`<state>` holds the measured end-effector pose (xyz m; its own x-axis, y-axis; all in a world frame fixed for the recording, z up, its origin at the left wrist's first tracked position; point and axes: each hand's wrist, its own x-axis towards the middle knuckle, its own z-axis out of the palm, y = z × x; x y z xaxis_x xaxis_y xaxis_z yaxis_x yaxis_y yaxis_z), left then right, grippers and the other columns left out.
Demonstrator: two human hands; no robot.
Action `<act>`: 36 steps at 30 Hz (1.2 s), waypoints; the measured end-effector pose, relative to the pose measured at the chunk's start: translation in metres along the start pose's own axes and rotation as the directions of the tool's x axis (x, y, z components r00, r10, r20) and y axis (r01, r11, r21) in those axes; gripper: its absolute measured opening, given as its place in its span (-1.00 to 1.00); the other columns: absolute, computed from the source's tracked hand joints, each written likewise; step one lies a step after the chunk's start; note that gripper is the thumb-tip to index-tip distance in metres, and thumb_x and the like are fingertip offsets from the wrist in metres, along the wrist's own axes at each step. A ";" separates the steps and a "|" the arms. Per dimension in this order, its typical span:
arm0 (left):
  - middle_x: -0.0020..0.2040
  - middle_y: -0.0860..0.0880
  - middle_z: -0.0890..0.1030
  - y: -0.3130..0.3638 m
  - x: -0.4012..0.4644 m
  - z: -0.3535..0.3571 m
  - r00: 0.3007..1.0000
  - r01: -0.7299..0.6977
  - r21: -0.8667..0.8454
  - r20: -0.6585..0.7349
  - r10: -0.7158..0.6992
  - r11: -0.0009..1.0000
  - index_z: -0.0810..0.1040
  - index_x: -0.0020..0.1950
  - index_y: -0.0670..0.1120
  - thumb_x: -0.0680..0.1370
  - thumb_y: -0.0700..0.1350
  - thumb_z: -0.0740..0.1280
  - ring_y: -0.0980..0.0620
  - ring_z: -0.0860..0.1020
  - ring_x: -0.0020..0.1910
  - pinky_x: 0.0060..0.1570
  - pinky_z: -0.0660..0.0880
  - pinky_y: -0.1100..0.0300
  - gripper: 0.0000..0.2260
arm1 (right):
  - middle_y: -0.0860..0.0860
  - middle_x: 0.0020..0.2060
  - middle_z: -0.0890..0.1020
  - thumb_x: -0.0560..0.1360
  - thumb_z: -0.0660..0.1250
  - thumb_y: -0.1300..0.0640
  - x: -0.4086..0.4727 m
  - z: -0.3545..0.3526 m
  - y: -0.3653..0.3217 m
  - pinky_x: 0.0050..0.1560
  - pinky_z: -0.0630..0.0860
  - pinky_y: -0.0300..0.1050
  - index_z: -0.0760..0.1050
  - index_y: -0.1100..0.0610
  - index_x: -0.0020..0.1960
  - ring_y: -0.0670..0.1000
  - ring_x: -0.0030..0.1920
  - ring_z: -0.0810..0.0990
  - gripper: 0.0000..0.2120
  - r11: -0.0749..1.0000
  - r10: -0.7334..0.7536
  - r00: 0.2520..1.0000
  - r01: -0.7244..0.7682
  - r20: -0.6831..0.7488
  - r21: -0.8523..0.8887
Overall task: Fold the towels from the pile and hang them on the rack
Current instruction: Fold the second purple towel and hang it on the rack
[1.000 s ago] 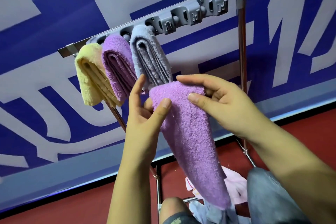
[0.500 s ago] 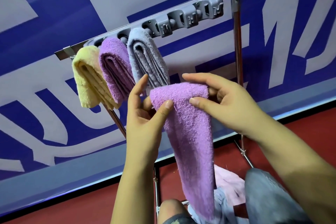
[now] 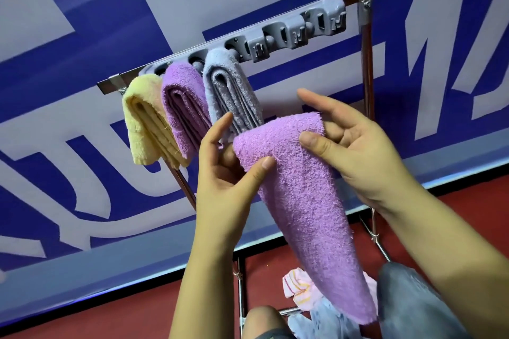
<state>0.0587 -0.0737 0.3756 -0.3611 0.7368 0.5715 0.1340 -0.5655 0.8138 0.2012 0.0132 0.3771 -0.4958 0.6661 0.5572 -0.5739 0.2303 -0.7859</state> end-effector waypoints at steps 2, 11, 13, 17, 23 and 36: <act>-0.20 0.04 0.67 0.000 0.000 0.003 0.999 -0.013 -0.025 -0.032 0.012 1.000 0.42 0.26 0.03 0.38 -0.38 0.38 0.15 0.58 -0.16 -0.07 0.53 0.24 -0.47 | 0.37 -0.18 0.61 0.34 0.40 0.08 -0.001 -0.002 0.001 -0.13 0.53 -0.04 0.48 -0.16 0.21 0.10 -0.15 0.54 -0.54 0.999 -0.008 1.000 0.007 -0.013 -0.032; -0.28 0.01 0.68 -0.002 -0.001 0.013 0.993 0.046 -0.162 -0.103 -0.064 0.986 0.44 0.23 -0.01 0.37 -0.32 0.38 0.14 0.61 -0.25 -0.17 0.55 0.25 -0.53 | -0.27 -0.07 0.66 0.34 0.37 0.21 -0.008 -0.002 -0.005 -0.07 0.49 -0.40 0.44 -0.08 0.20 -0.25 -0.07 0.61 -0.54 0.977 -0.039 0.997 0.051 0.060 -0.205; -0.24 0.01 0.68 -0.001 -0.002 0.011 0.994 0.026 -0.139 -0.099 -0.040 0.990 0.43 0.23 0.00 0.37 -0.34 0.38 0.14 0.62 -0.20 -0.13 0.55 0.25 -0.52 | -0.28 -0.07 0.65 0.35 0.34 0.23 -0.007 0.000 -0.006 -0.06 0.49 -0.41 0.46 -0.04 0.18 -0.26 -0.07 0.61 -0.58 0.980 -0.047 0.998 0.053 0.034 -0.190; -0.21 0.04 0.63 0.000 -0.006 0.008 0.992 -0.034 -0.026 -0.121 0.031 0.999 0.44 0.23 0.03 0.36 -0.33 0.41 0.15 0.57 -0.16 -0.05 0.53 0.23 -0.50 | -0.23 -0.09 0.67 0.35 0.34 0.24 -0.005 0.003 -0.005 -0.06 0.50 -0.39 0.46 -0.03 0.18 -0.24 -0.07 0.61 -0.58 0.988 -0.036 0.999 0.039 0.020 -0.148; -0.12 0.04 0.53 0.000 -0.007 0.011 0.977 -0.073 0.012 -0.202 0.074 0.997 0.41 0.18 0.04 0.34 -0.31 0.44 0.17 0.53 -0.21 -0.11 0.51 0.30 -0.50 | -0.17 -0.06 0.68 0.36 0.34 0.24 -0.003 0.006 -0.004 -0.01 0.52 -0.33 0.47 -0.04 0.18 -0.21 -0.02 0.62 -0.58 0.992 -0.056 0.998 0.056 0.002 -0.113; -0.27 0.04 0.59 0.003 0.021 0.010 0.996 0.035 -0.054 -0.078 -0.039 0.998 0.54 0.07 0.02 0.35 -0.26 0.42 0.12 0.53 -0.22 -0.13 0.50 0.27 -0.66 | 0.16 -0.42 0.55 0.38 0.37 0.05 0.012 -0.019 -0.027 -0.21 0.47 -0.01 0.55 -0.08 0.09 0.13 -0.36 0.45 -0.72 0.874 0.095 0.995 -0.080 0.006 -0.480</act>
<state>0.0605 -0.0567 0.3911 -0.4366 0.7276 0.5292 0.0708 -0.5586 0.8264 0.2225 0.0285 0.3998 -0.5520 0.6805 0.4819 -0.1492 0.4880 -0.8600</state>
